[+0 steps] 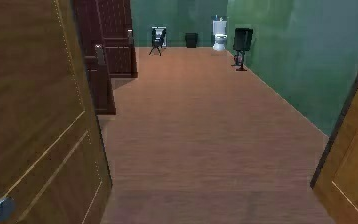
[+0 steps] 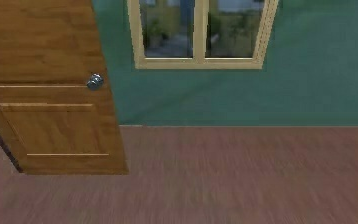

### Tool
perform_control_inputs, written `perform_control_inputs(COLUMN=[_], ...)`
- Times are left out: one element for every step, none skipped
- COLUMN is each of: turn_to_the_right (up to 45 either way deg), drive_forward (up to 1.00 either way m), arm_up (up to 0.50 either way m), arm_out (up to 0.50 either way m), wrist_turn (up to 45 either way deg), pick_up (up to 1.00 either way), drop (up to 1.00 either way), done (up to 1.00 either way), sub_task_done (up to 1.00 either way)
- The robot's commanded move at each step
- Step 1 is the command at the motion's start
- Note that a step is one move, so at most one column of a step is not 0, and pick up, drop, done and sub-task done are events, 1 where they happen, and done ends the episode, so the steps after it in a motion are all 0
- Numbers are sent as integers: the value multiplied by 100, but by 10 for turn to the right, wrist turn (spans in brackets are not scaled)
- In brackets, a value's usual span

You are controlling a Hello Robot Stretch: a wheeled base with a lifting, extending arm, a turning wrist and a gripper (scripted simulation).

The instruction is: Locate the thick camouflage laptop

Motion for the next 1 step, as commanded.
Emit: perform_control_inputs(turn_to_the_right=[0], drive_forward=[20], arm_up=[0], arm_out=[0], wrist_turn=[0], pick_up=[0], drop=[0], done=[0], sub_task_done=[0])
